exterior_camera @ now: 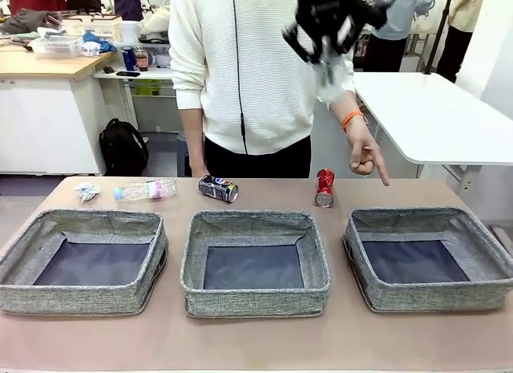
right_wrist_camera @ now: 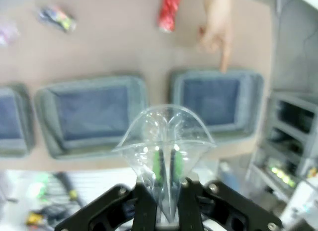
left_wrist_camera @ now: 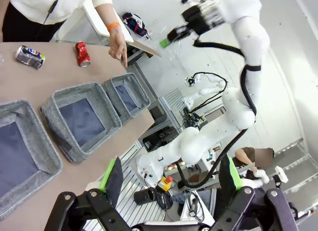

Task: Sort the waste into the appropriate baskets.
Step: Place the picked waste into the Fabric basket indicated by the person.

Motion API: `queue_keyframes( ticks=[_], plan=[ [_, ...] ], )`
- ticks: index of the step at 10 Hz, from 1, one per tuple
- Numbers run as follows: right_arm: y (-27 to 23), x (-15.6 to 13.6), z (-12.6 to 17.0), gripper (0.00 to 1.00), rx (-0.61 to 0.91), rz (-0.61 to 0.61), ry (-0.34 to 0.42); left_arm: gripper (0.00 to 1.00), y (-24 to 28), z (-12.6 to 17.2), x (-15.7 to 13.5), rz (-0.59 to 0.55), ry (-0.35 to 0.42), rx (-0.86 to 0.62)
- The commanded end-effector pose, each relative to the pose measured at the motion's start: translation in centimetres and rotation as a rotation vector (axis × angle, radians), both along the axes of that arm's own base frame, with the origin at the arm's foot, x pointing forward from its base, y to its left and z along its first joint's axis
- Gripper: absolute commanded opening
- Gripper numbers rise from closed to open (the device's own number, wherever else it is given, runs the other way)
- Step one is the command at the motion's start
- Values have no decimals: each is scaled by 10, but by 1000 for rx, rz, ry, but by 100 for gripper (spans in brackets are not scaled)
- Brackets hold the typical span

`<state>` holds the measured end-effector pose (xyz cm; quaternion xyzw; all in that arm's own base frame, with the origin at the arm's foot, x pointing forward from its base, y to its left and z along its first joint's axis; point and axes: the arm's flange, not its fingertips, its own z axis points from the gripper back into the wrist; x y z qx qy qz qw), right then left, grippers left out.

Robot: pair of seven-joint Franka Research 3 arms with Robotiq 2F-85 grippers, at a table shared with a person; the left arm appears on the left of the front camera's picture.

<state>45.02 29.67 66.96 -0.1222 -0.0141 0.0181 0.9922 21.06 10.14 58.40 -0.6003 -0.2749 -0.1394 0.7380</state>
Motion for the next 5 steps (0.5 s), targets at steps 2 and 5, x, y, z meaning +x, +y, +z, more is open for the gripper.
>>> queue_keyframes(
  ticks=[2, 5],
  plan=[
    [-23, -31, -43, 8, -403, 140, 286, 100, -1, 3, 1, -9, -29, -12],
    [-23, -18, -51, 8, -223, 44, 234, 100, -1, 3, 1, -9, -29, -12]
  ],
)
